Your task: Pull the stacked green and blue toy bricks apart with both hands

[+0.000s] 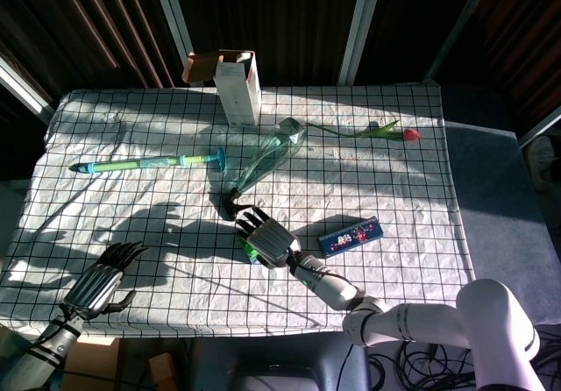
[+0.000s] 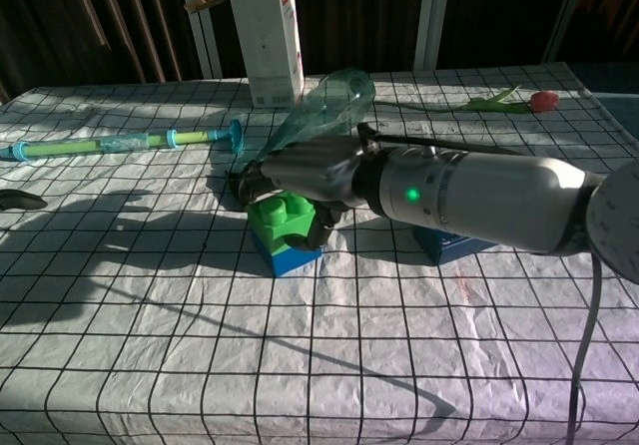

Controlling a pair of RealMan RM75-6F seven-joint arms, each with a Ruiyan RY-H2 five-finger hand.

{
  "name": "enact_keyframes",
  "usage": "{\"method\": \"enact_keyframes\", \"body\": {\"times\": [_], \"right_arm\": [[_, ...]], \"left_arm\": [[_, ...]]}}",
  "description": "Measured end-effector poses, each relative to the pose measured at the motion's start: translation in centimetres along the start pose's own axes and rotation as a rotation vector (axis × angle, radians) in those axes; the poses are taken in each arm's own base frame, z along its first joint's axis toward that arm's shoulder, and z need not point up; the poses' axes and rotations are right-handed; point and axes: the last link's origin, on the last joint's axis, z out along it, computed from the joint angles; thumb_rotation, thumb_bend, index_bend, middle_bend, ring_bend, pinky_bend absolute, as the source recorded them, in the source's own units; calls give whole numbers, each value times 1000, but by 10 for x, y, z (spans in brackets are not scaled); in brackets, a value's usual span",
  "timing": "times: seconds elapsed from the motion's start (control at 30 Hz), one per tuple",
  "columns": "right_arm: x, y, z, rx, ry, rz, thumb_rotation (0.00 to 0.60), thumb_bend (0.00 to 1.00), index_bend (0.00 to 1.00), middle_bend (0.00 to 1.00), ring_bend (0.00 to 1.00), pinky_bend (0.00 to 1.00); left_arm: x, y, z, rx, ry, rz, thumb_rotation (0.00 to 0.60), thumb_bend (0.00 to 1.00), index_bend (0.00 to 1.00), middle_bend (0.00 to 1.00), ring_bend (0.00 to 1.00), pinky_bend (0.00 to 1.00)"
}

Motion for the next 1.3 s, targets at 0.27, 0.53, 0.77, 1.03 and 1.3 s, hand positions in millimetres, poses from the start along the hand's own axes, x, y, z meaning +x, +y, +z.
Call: {"method": "enact_keyframes", "body": {"times": [0.27,0.53,0.77,1.03,1.3], "right_arm": [[-4,-1,2,-9,-16,-16,600,401,324,210,1,0],[-4,-1,3,-16,-3,-17,600,433,528,392,190,11],[-4,-1,1,-24,24,-47,600,442,824,597,428,132],[7,1,-11,-1,138,-29,600,442,963,700,549,231],[44,6,-35,45,295,137,600,442,969,707,553,254]], "left_arm": [[0,0,0,-2,-14,1,600,405,0,0,0,53],[1,-1,0,-1,-19,-2,600,405,0,0,0,53],[1,-2,-2,0,-20,-7,600,405,0,0,0,53],[3,-4,-1,-27,-13,-119,600,403,0,0,0,54],[5,-6,6,-119,18,-504,600,360,0,0,0,43]]}}
